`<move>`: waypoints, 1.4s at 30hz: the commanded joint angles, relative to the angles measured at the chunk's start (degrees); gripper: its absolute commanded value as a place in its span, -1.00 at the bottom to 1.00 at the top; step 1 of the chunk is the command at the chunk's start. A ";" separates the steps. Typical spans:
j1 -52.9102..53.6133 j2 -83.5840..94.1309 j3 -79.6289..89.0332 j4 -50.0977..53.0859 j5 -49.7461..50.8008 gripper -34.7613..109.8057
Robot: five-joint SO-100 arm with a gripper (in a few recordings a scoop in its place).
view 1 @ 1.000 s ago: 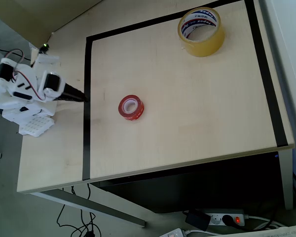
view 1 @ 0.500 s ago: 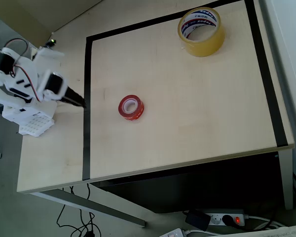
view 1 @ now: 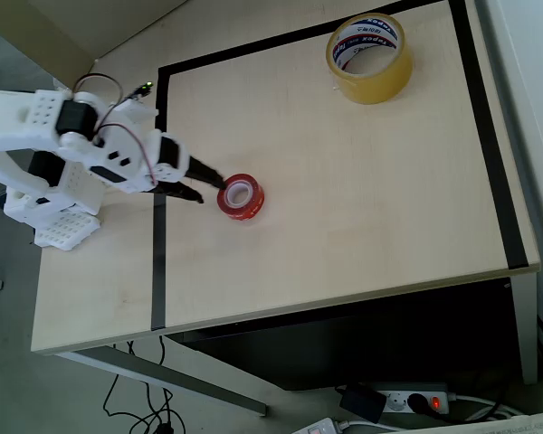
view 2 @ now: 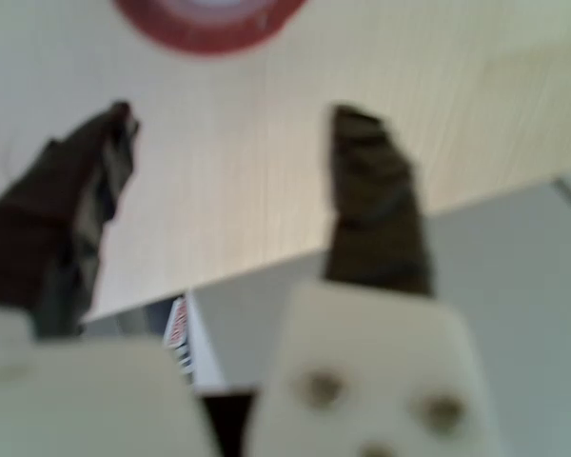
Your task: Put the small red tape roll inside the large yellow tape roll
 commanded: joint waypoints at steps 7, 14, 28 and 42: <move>-1.32 -5.62 -7.56 -2.64 -3.25 -0.12; -2.46 -8.96 -11.16 -3.16 -3.43 -0.13; -4.31 -20.39 -15.03 -7.38 -3.43 -0.14; -5.10 -25.31 -21.88 -4.83 -2.99 -0.52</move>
